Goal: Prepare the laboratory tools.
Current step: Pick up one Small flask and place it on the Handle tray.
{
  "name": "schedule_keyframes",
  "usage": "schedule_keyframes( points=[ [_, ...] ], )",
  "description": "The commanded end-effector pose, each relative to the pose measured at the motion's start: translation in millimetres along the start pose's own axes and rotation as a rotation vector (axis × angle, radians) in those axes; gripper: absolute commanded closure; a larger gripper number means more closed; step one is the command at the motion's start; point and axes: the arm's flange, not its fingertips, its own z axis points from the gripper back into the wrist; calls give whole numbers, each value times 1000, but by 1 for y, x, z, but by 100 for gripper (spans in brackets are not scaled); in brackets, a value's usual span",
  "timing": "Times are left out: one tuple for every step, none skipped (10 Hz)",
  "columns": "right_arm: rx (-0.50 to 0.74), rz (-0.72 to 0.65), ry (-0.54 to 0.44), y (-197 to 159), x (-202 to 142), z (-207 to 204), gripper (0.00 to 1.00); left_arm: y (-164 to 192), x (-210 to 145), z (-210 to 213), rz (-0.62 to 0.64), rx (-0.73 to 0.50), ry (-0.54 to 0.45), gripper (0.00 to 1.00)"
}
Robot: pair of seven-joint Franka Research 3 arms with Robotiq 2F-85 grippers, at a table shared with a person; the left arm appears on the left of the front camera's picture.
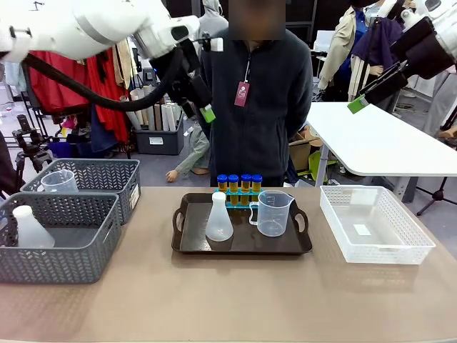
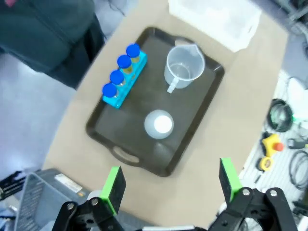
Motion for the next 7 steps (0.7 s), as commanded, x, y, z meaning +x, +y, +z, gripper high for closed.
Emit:
schedule_keyframes(
  points=[
    [17, 1, -24, -2, 0, 0, 0, 6, -18, 11, -84, -34, -60, 0],
    [17, 1, -24, -2, 0, 0, 0, 6, -20, 23, -108, -31, -104, 0],
    [17, 1, -24, -2, 0, 0, 0, 7, -23, 35, -116, -26, -131, 0],
    [17, 1, -24, -2, 0, 0, 0, 9, -27, 44, -122, 3, -147, 0],
    [17, 1, -24, -2, 0, 0, 0, 6, -30, 49, -114, 22, -156, 0],
    [17, 1, -24, -2, 0, 0, 0, 7, -32, 53, -111, 29, -169, 0],
    [17, 1, -24, -2, 0, 0, 0, 9, -33, 57, -116, 41, -176, 0]
  ],
)
